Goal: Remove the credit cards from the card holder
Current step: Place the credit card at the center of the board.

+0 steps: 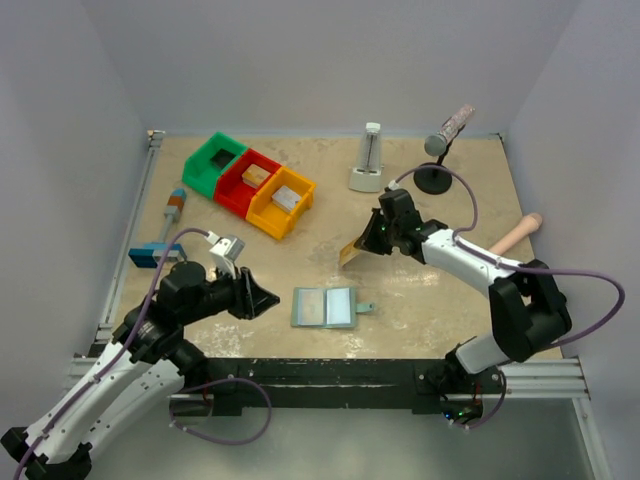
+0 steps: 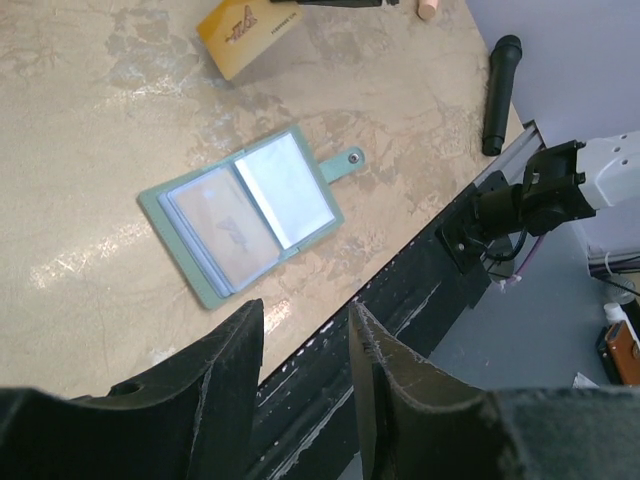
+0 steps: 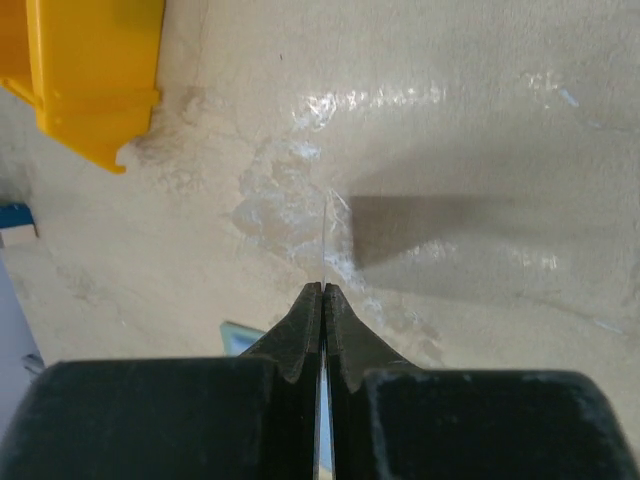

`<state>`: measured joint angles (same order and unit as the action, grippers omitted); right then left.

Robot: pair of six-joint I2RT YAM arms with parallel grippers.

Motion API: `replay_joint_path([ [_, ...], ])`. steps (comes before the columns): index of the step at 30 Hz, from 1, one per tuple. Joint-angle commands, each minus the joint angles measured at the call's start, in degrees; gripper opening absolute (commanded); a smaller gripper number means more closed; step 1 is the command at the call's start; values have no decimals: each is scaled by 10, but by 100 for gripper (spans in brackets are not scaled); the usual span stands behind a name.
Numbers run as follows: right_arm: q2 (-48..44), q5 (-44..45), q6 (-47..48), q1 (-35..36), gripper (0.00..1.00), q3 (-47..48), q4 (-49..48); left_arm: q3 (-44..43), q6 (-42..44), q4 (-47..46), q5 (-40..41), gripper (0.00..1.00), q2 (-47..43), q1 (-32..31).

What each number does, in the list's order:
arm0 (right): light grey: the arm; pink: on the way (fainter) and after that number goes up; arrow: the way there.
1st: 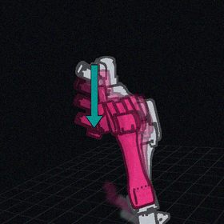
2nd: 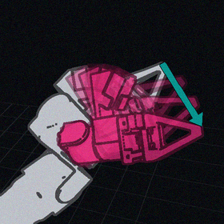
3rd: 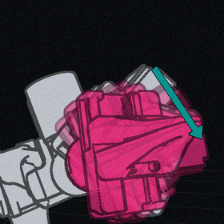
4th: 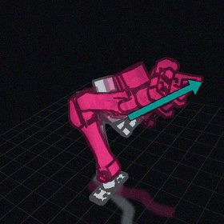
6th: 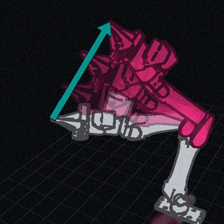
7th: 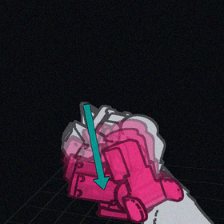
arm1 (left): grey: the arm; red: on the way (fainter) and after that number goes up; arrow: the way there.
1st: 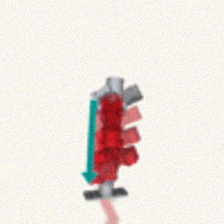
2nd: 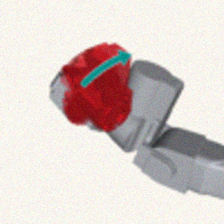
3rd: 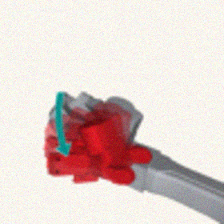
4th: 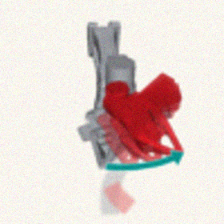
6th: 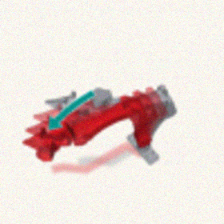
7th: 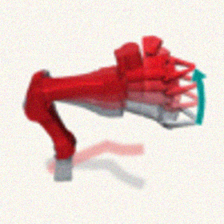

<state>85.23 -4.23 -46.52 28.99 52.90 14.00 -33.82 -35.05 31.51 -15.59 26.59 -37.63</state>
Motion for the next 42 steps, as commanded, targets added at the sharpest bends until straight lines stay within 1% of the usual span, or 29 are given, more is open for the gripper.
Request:
replay_joint_path([
  [1, 22, -36, -36, -20, 0, 9, -97, 3, -1, -31, 7, 44, 7, 3],
  [6, 64, -42, -55, -27, 0, 10, -135, 13, -4, -55, -7, 44, 30, 2],
  [10, 91, -45, -53, -29, 0, 24, -127, 13, 2, -58, -8, 44, 40, 3],
  [22, 129, -74, -40, -54, 0, 26, -121, 17, 2, -76, -12, 44, 65, 3],
  [31, 129, -83, -35, -60, 19, 27, -108, 23, -2, -86, -16, 44, 71, 3],
  [42, 124, -80, -33, -59, 28, 31, -92, 24, -2, -85, -19, 44, 69, 2],
])
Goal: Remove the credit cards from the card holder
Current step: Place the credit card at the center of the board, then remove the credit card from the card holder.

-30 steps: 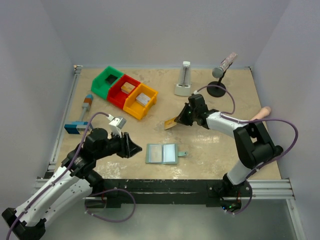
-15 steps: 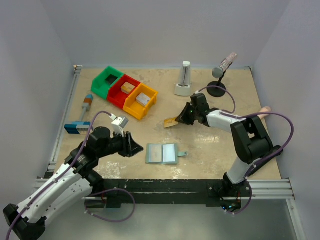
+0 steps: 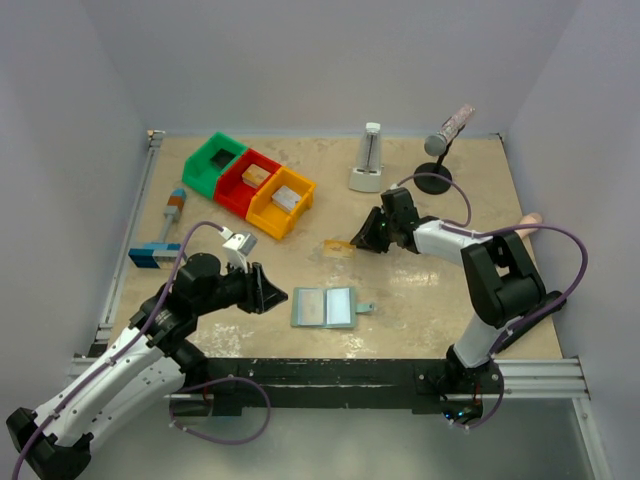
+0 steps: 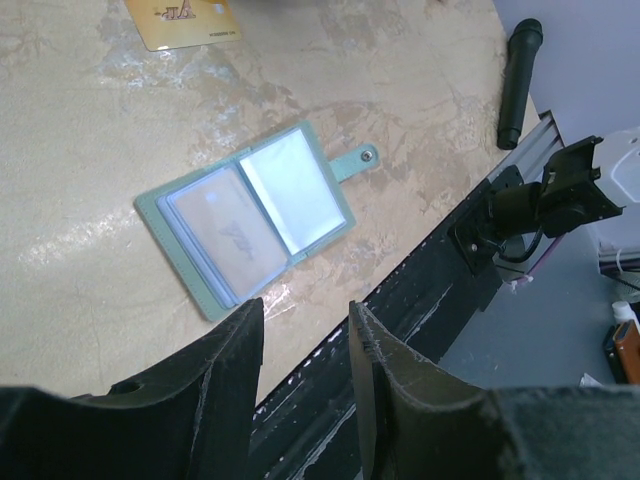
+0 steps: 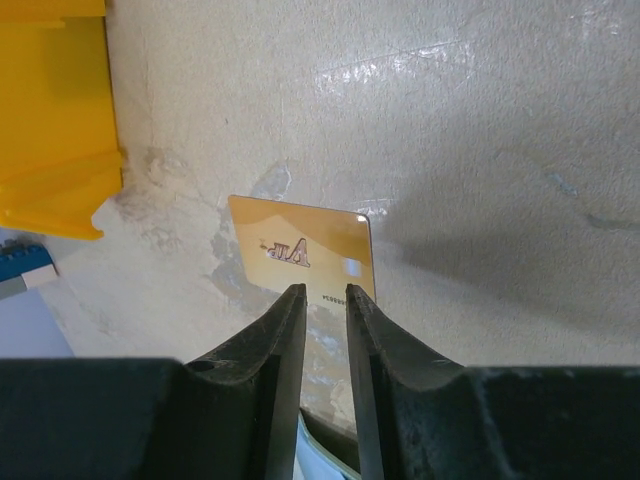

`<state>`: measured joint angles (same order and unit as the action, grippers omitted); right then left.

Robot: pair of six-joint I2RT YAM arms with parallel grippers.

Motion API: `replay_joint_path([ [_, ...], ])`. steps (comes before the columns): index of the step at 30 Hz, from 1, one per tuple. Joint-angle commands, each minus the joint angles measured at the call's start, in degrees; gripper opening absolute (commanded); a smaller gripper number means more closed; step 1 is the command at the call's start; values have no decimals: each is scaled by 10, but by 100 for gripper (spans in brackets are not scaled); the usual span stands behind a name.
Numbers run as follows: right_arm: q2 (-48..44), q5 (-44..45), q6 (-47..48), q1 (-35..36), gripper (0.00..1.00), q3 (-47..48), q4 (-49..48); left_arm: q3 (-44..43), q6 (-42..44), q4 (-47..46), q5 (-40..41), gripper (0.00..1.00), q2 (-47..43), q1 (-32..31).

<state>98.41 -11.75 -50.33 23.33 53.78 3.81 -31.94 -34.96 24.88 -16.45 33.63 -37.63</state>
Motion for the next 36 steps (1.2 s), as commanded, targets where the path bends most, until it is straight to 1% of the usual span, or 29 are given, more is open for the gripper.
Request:
replay_joint_path([
  [1, -8, -5, 6, -2, 29, 20, 10, 6, -3, -19, -11, 44, -1, 3],
  [8, -32, 14, 15, -7, 34, 9, 27, 6, -5, -13, -9, 44, -5, 3],
  [12, -94, 31, 48, -6, 36, -9, 49, 8, -11, -7, 4, 44, -7, 3],
  [15, -167, 45, 76, 14, 39, -38, 69, 11, -30, 3, 42, 46, -3, 2],
  [19, -251, 77, 115, 77, 47, -69, 127, 37, -82, -12, 77, 62, -15, 2],
  [21, -292, 100, 116, 114, 51, -93, 147, 55, -109, -28, 91, 70, -36, 3],
  [23, -335, 110, 96, 137, 54, -132, 154, 72, -126, -44, 92, 74, -46, 3],
  [25, -372, 114, 74, 148, 54, -169, 161, 78, -138, -46, 90, 75, -44, 2],
  [29, -431, 146, 45, 169, 54, -227, 186, 89, -143, -64, 45, 75, -16, 3],
  [33, -470, 161, 23, 181, 54, -269, 194, 151, -185, -152, 9, 73, -14, 3],
  [36, -469, 155, 17, 182, 55, -280, 190, 181, -208, -204, 0, 72, -7, 3],
])
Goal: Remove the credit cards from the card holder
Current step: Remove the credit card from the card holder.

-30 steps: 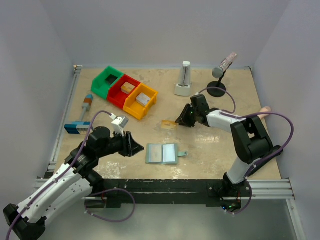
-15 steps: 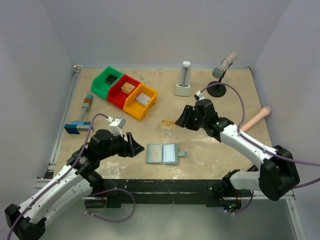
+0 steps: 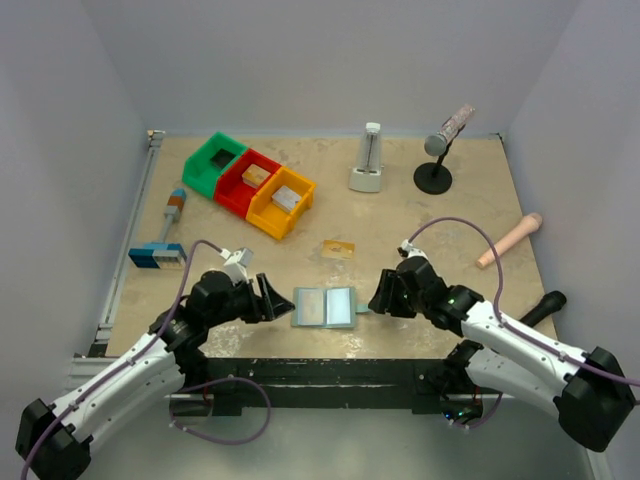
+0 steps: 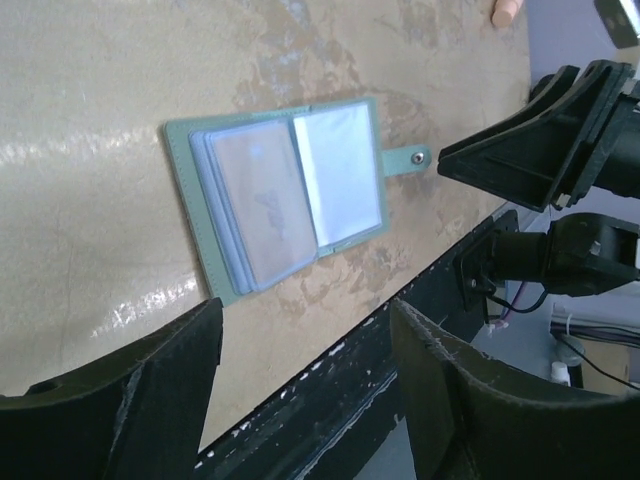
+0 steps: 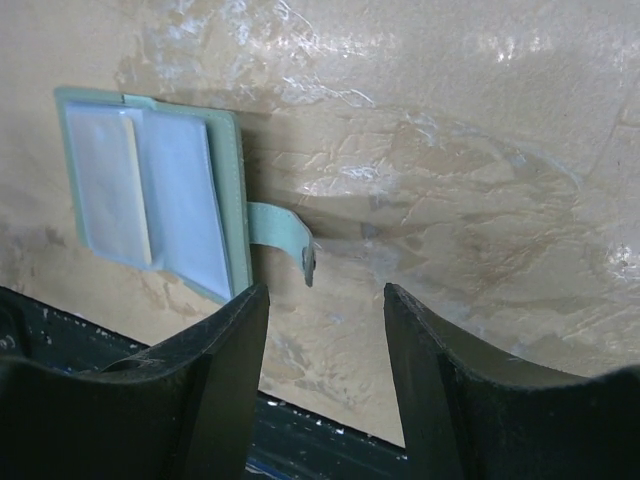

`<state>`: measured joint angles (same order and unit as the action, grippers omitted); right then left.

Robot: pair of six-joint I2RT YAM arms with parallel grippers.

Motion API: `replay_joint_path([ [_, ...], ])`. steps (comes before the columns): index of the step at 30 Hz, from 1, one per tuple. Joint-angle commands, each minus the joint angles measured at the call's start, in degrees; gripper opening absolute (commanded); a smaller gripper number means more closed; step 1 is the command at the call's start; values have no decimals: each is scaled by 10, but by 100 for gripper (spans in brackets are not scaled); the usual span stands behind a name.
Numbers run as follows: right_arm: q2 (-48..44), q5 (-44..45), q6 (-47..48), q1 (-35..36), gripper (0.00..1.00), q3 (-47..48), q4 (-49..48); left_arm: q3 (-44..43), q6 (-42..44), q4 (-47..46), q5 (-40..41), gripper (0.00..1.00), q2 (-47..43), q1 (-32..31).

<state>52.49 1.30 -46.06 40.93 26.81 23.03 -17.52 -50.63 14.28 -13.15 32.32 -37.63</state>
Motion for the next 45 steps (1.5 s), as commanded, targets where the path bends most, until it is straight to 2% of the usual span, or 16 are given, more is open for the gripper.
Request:
replay_joint_path([
  [1, -2, 22, -25, 6, 55, -12, -8, 40, -54, -108, -33, 71, 12, 2],
  [7, 52, 17, -24, 6, 53, -13, -54, 26, -45, -133, -35, 69, 75, 1],
  [10, 77, 17, -21, 6, 49, -5, -73, 12, -39, -133, -30, 68, 110, -2],
  [15, 109, 8, -17, 6, 31, 4, -97, -1, -33, -176, -28, 67, 163, -8],
  [24, 102, -7, -11, 5, 0, -8, -119, -34, -24, -193, -13, 66, 245, -31],
  [31, 80, -11, -16, 6, 0, -22, -118, -61, -17, -192, 6, 64, 308, -53],
  [45, 81, -35, -20, 13, 0, -32, -138, -70, -18, -196, 30, 63, 346, -70],
])
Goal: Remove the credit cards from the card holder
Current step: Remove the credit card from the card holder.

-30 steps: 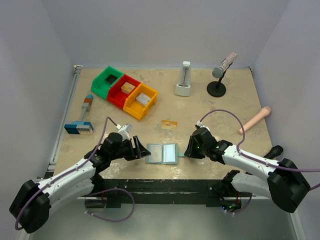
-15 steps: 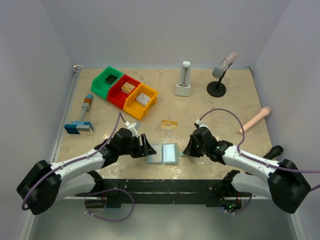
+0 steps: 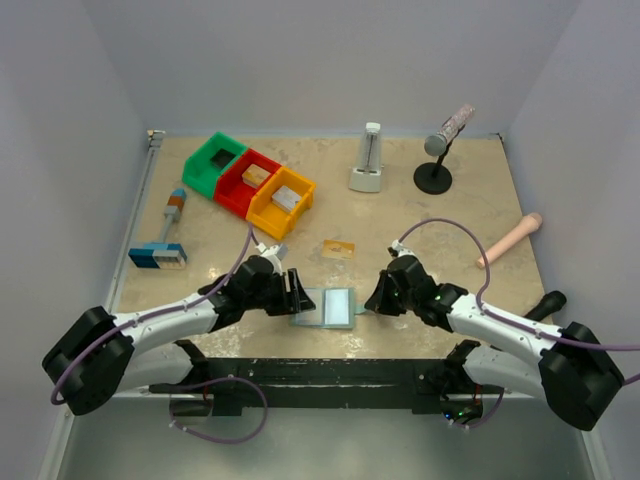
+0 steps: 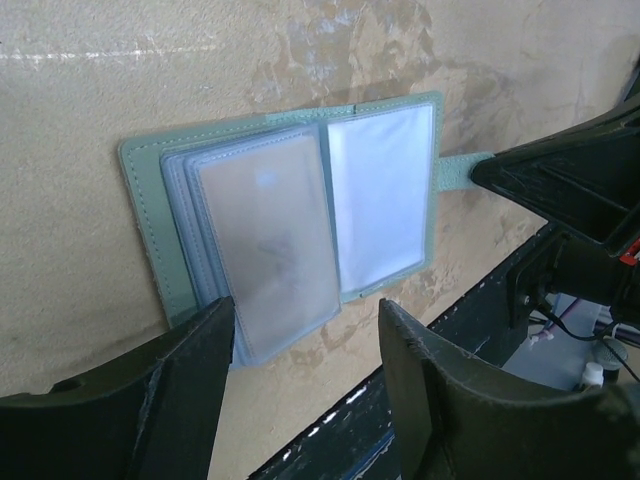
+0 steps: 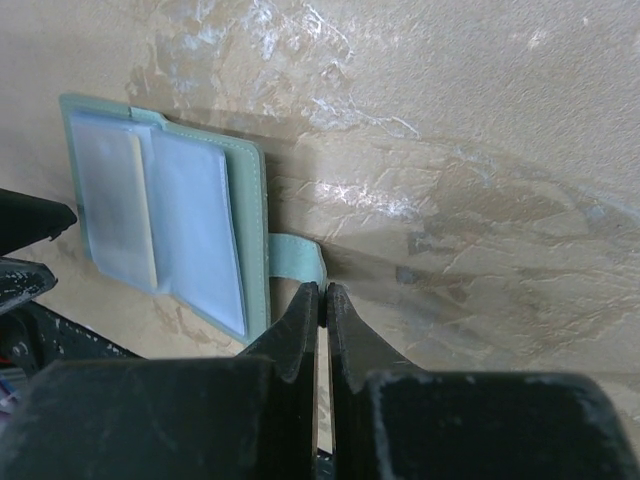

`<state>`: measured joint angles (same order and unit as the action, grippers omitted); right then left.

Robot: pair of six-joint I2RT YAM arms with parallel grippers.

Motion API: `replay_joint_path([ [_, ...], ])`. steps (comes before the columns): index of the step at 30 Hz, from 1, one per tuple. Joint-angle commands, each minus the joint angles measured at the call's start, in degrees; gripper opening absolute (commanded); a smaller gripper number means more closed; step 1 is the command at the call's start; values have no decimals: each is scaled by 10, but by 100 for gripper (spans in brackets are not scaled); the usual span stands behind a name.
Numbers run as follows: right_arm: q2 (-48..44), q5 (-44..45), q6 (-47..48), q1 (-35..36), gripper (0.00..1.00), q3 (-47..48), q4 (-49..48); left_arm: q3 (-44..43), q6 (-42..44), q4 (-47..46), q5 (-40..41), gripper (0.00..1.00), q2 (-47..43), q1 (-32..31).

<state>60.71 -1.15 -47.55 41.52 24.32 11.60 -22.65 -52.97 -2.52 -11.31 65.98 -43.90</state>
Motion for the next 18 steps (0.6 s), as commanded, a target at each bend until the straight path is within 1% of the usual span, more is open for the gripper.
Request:
replay_joint_path([
  [1, -3, -10, -6, 8, 0, -8, -25, -18, 5, -28, 12, 63, 11, -8],
  [11, -9, -12, -15, 17, 0, -23, -39, -12, -5, -49, 13, 63, 34, -19],
  [18, -2, -18, -13, 18, 0, -19, -42, -18, -10, -70, -2, 62, 42, -27],
])
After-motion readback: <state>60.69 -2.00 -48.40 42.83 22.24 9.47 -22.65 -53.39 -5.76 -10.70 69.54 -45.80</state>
